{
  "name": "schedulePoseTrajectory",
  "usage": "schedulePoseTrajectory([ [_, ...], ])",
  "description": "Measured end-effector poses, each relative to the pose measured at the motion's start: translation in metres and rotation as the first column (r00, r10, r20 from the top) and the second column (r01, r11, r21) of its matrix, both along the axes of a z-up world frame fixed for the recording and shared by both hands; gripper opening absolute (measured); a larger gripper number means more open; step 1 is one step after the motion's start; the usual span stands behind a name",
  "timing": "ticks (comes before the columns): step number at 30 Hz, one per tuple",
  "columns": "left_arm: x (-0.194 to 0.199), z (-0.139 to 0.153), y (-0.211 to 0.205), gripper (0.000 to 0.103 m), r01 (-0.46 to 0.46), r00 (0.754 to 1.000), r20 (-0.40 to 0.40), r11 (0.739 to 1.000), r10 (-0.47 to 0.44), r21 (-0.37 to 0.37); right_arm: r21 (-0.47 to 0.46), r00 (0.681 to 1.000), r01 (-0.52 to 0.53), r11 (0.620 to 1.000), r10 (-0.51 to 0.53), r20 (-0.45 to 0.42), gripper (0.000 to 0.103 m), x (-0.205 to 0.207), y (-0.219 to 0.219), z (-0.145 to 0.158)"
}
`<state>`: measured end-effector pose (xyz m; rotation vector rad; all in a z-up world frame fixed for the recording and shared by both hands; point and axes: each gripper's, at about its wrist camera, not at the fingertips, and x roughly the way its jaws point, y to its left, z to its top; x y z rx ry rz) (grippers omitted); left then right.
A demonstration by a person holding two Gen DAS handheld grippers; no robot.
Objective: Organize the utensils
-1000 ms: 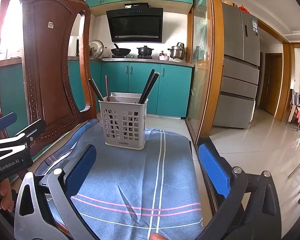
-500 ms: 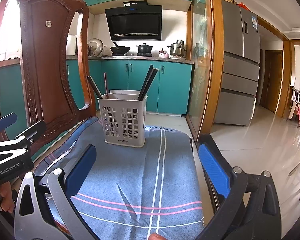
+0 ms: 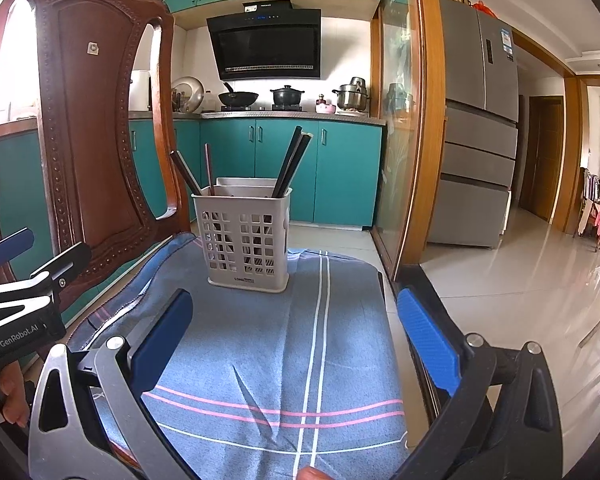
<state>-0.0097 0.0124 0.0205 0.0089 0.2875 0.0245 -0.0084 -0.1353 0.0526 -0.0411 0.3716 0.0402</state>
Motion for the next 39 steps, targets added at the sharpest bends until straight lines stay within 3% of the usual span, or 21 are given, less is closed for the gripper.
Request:
schedulePoseTrajectory([
  [14,0.011,-0.005,-0.002,0.100,-0.007,0.999,-0.047,1.000,0.008,0.009,0.016,1.000,-0.006,1.000,0.006,-0.027,0.100,0.007,-0.005,-0.007],
  [17,0.022,-0.016,-0.007,0.100,-0.017,0.991,-0.135,0.999,0.021,0.033,0.026,0.980,0.031,0.999,-0.025,-0.199,0.100,0.044,-0.009,-0.024],
  [21,0.048,-0.042,-0.017,0.100,0.011,0.948,-0.318,0.998,0.009,0.059,0.108,0.887,0.139,0.984,-0.075,-0.456,0.100,0.118,-0.030,-0.067],
  [25,0.058,-0.061,-0.025,0.100,0.030,0.914,-0.405,0.997,0.000,0.067,0.135,0.828,0.211,0.968,-0.104,-0.550,0.100,0.173,-0.039,-0.099],
  [28,0.062,-0.070,-0.027,0.100,0.050,0.895,-0.445,0.998,-0.027,0.041,0.069,0.819,0.193,0.979,-0.122,-0.561,0.100,0.191,-0.028,-0.115],
  [30,0.066,-0.074,-0.026,0.100,0.050,0.881,-0.472,0.999,-0.036,0.017,-0.036,0.817,0.167,0.985,-0.159,-0.554,0.101,0.193,-0.013,-0.121],
  [35,0.077,-0.082,-0.019,0.100,0.038,0.851,-0.521,0.997,-0.065,-0.063,-0.018,0.822,0.128,0.992,-0.116,-0.558,0.101,0.191,-0.009,-0.123],
  [39,0.084,-0.086,-0.015,0.100,0.008,0.837,-0.544,0.996,-0.054,-0.086,-0.019,0.822,0.128,0.992,-0.117,-0.558,0.101,0.190,-0.009,-0.122],
])
